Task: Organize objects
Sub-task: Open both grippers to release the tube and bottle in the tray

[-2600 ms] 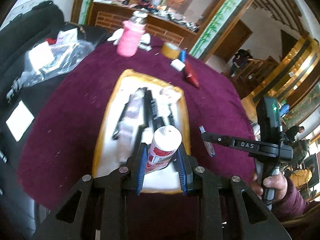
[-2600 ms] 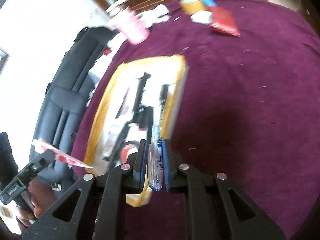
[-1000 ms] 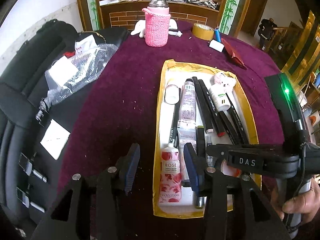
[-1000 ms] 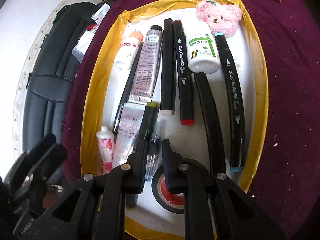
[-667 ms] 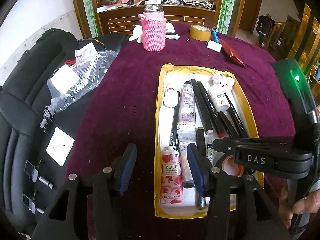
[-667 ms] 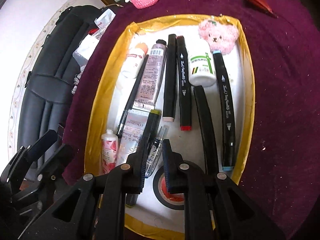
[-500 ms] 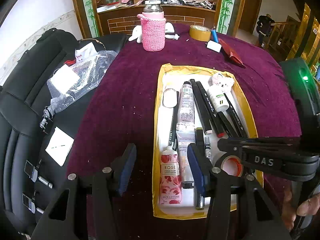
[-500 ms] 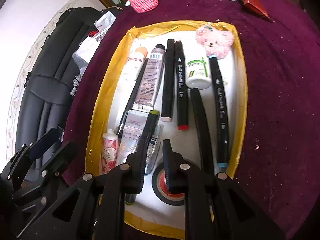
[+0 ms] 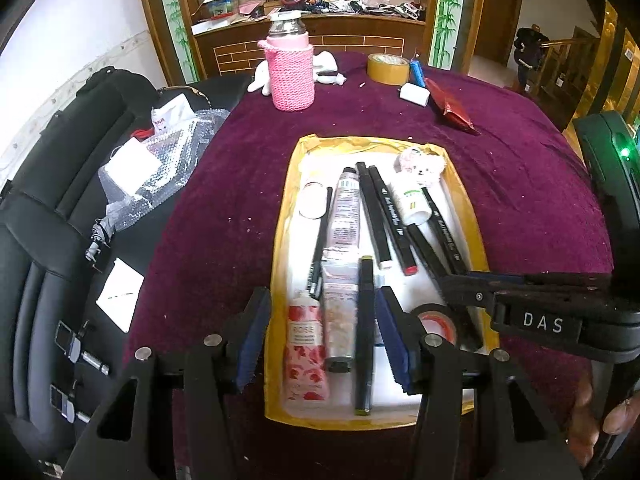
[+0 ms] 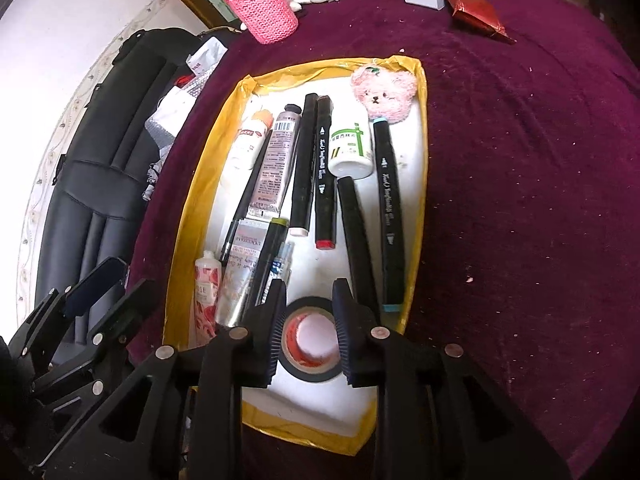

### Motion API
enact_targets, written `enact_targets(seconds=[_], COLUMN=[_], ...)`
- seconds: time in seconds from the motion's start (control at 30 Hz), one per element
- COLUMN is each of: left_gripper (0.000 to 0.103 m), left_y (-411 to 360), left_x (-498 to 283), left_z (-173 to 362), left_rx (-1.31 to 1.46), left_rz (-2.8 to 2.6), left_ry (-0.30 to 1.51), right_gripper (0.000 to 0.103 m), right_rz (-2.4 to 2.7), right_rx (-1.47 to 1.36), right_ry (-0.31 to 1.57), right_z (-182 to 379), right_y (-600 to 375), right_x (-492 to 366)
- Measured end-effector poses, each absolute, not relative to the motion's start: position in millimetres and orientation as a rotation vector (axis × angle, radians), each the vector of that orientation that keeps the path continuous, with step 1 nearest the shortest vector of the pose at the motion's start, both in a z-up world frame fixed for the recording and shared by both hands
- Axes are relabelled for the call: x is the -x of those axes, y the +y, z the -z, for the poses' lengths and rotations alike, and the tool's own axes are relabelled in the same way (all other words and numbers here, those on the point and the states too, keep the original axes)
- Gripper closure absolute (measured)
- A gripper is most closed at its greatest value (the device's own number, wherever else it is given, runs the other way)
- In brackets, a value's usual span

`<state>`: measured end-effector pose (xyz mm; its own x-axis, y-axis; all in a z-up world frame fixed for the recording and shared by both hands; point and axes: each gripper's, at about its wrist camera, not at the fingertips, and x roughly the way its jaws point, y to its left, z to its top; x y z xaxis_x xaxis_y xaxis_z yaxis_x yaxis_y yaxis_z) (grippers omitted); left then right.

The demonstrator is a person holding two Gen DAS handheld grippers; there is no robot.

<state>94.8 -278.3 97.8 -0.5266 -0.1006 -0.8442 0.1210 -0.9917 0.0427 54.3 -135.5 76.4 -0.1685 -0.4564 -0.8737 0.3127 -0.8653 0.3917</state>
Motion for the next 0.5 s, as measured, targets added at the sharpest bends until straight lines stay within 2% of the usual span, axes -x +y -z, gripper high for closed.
enact_targets(seconds=[0.5], left_gripper=[0.052], left_y=[-195], left_x=[-112], left_z=[-103], left_rx=[-1.46], left_rz=[2.574], left_ry=[0.009], right_gripper=[0.074], right_rz=[2.017], right_rx=[-1.598], right_ry=[-0.145], right_z=[-80], right_y=[-68], right_x=[-62])
